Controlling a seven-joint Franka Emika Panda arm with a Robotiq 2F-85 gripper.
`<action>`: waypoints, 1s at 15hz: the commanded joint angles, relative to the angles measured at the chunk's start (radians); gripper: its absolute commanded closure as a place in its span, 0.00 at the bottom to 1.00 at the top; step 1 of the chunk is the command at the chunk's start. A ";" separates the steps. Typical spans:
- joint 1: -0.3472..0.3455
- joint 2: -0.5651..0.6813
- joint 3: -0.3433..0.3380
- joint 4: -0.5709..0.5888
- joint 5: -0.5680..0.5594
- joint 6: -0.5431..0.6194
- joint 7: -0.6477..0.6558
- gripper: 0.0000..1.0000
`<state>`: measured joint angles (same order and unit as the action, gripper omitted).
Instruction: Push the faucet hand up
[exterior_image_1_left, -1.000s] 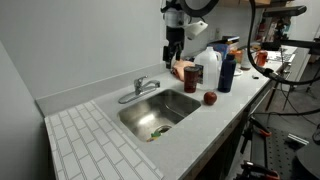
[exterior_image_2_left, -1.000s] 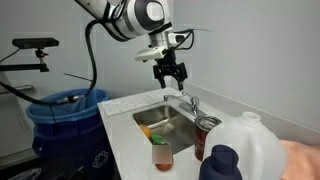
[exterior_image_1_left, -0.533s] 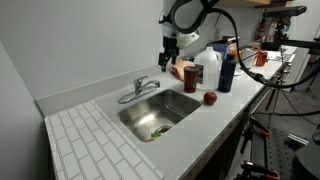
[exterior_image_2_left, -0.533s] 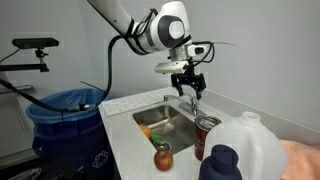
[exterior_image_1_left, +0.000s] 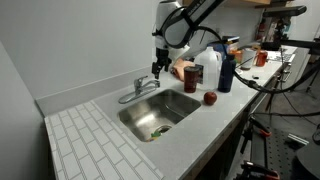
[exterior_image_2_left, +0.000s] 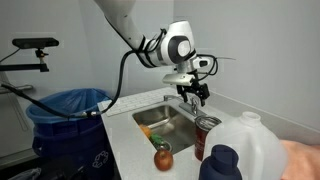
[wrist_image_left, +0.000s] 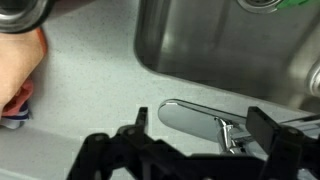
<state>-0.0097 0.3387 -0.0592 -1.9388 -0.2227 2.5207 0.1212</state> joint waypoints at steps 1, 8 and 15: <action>0.012 0.067 -0.001 0.076 0.019 0.017 -0.008 0.00; 0.031 0.104 0.022 0.126 0.050 0.006 -0.009 0.00; 0.031 0.112 0.030 0.148 0.071 0.035 -0.015 0.00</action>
<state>0.0145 0.4243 -0.0341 -1.8386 -0.1841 2.5314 0.1205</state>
